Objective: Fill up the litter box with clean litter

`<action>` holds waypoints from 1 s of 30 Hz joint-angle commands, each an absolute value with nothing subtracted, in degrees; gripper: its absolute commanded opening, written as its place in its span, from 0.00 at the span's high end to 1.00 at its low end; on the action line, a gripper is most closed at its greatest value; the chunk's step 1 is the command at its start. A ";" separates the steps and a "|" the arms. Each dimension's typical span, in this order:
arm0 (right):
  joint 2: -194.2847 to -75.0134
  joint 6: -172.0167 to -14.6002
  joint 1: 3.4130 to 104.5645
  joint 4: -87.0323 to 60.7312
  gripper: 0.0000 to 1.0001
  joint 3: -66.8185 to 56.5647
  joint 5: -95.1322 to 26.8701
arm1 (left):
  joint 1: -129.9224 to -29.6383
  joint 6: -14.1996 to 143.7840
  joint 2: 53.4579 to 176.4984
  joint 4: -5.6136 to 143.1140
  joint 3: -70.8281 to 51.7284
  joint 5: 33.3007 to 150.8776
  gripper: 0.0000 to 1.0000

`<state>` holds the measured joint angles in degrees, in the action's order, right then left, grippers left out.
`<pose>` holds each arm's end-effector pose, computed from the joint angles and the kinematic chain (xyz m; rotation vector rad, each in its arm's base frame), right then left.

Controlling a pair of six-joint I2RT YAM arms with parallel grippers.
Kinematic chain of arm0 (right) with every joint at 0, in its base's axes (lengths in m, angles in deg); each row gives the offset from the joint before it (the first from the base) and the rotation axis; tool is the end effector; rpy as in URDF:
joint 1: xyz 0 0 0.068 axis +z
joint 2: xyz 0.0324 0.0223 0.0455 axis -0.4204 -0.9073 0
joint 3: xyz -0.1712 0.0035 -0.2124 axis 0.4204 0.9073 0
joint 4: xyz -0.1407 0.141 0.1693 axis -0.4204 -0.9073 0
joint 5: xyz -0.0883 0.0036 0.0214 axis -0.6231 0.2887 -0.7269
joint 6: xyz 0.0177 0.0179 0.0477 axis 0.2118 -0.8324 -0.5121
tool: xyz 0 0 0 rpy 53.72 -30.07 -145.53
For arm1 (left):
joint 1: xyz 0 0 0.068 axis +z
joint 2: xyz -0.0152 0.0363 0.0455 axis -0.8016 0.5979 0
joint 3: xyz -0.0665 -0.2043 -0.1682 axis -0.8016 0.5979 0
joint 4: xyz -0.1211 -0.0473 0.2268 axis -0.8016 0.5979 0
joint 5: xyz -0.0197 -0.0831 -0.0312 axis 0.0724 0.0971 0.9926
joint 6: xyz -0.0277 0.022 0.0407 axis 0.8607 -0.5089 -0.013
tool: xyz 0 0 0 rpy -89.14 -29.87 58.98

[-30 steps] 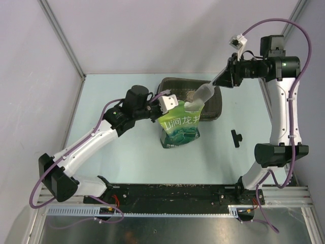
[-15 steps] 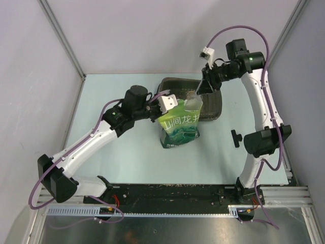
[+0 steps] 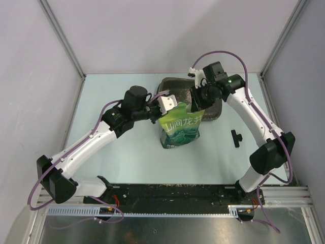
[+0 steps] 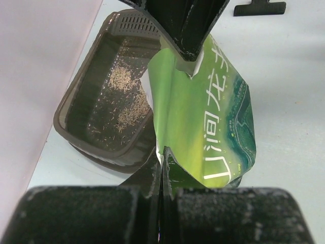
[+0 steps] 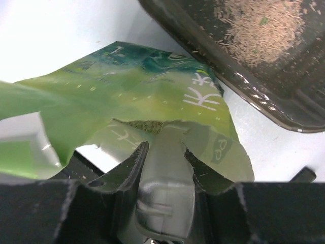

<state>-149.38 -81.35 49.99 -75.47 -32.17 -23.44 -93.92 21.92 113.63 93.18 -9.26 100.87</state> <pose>0.3058 0.1558 0.3755 -0.7906 2.4392 0.5427 0.2154 -0.1987 0.3731 1.3250 1.4993 -0.4018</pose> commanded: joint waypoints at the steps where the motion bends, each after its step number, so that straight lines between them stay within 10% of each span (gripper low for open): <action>1: -145.77 -86.23 50.43 -67.77 1.00 -26.27 -37.72 | -93.53 23.24 109.62 88.43 -10.59 101.05 1.00; 30: -151.22 -112.06 32.52 -37.52 1.00 -5.78 20.71 | -98.63 21.14 114.28 88.34 -11.03 96.41 1.00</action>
